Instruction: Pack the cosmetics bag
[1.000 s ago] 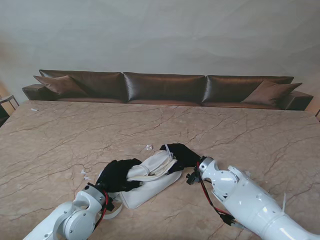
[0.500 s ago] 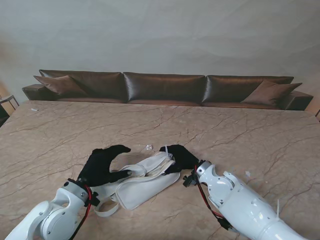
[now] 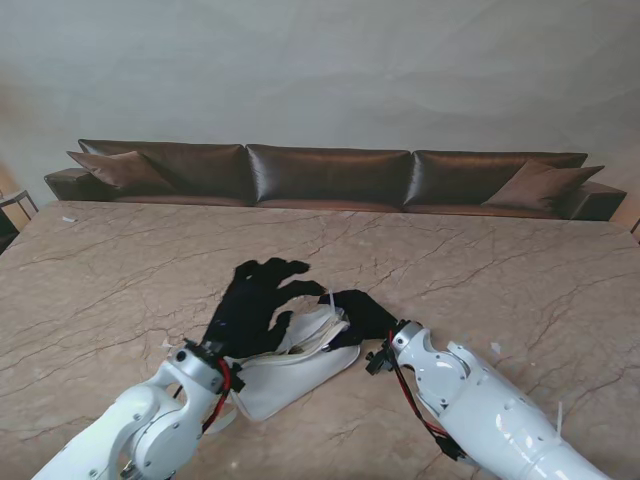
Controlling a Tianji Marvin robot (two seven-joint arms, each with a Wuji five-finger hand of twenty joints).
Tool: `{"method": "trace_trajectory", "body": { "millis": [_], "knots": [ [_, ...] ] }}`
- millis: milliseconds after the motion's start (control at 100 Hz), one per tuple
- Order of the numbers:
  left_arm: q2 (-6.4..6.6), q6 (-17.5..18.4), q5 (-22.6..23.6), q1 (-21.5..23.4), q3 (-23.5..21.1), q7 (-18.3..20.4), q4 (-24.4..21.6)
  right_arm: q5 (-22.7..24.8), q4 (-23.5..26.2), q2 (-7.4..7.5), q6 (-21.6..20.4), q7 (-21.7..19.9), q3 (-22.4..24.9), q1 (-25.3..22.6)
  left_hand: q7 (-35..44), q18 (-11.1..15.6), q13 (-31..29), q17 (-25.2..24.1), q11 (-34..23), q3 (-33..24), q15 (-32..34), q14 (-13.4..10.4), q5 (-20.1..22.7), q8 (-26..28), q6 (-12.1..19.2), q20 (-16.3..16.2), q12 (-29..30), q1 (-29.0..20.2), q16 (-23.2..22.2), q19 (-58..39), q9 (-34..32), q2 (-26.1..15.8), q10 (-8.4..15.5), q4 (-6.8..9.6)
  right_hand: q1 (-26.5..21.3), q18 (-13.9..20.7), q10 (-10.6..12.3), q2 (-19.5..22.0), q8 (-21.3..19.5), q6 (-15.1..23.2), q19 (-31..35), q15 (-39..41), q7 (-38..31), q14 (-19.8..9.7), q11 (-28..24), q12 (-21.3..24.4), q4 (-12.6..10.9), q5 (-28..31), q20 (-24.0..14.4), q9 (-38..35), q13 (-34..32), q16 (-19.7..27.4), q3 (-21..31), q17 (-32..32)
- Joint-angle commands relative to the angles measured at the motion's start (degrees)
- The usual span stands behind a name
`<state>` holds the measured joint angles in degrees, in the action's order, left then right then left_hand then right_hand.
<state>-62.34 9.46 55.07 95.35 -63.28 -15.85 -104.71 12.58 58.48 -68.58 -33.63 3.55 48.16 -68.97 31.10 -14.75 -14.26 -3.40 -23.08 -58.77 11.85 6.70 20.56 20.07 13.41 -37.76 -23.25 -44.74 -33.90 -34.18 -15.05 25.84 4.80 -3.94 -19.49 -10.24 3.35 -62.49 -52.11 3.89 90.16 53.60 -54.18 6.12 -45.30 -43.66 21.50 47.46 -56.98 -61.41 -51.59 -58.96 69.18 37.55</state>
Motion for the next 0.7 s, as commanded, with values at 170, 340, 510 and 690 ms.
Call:
{"method": "trace_trajectory", "body": {
  "millis": [170, 340, 510, 690],
  "knots": [
    [-0.06, -1.9, 2.4, -5.3, 5.7, 2.4, 4.7, -1.1, -0.9, -0.61, -0.9, -1.0, -1.4, 0.7, 5.1, 2.8, 5.2, -1.3, 7.2, 4.0, 0.5, -1.7, -1.0, 1.9, 3.3, 2.0, 2.6, -4.3, 0.7, 5.1, 3.1, -1.7, 1.2, -1.79, -18.9, 0.3, 2.9, 17.3, -0.6, 22.5, 4.0, 9.3, -3.2, 1.1, -6.0, -1.3, -3.9, 8.7, -0.8, -4.6, -4.3, -3.4, 10.5, 0.9],
    [0.13, -4.7, 3.7, -8.5, 9.1, 3.4, 7.0, -1.6, -2.6, -1.16, -2.4, -1.1, -3.3, 2.3, 6.8, 3.4, 6.0, -1.4, 9.1, 7.7, 1.1, -2.0, -0.9, 3.6, 3.3, 1.0, 1.1, -0.2, 0.4, 6.2, 3.7, -4.0, 1.2, -1.73, -18.8, 0.2, 2.9, 17.2, -0.4, 22.4, 4.2, 9.6, -3.3, 1.2, -6.2, -1.1, -3.9, 8.8, -0.9, -4.6, -4.3, -3.4, 10.6, 0.9],
    [-0.27, -9.7, 5.0, -11.0, 12.6, 1.5, 9.1, -2.1, -3.7, -1.66, -3.0, -1.0, -4.4, 3.3, 18.8, 3.5, 4.8, -1.1, 5.5, 14.2, 2.6, -1.8, 0.7, 16.5, 6.6, -1.2, -1.1, 2.9, -0.6, 3.1, 2.9, -2.9, 1.9, -6.64, -18.7, 0.1, 2.8, 17.1, -0.1, 22.3, 4.3, 9.6, -3.1, 1.2, -6.2, -0.9, -3.8, 8.6, -1.0, -4.6, -4.3, -3.4, 10.7, 0.9],
    [-0.96, -12.4, 1.9, -11.6, 13.6, 1.6, 10.2, -2.0, -3.8, -1.63, -2.8, -1.2, -4.7, 3.5, 24.4, 4.5, 5.3, -1.2, 4.9, 23.7, 2.8, -2.1, 3.9, 27.1, 7.6, -1.8, -2.1, 2.2, -1.2, 3.7, 2.9, -7.0, 2.6, -6.89, -18.6, -0.1, 2.9, 17.3, 0.1, 22.4, 4.3, 9.5, -3.0, 1.1, -6.2, -0.7, -3.7, 8.5, -1.0, -4.4, -4.2, -3.2, 10.7, 0.9]
  ]
}}
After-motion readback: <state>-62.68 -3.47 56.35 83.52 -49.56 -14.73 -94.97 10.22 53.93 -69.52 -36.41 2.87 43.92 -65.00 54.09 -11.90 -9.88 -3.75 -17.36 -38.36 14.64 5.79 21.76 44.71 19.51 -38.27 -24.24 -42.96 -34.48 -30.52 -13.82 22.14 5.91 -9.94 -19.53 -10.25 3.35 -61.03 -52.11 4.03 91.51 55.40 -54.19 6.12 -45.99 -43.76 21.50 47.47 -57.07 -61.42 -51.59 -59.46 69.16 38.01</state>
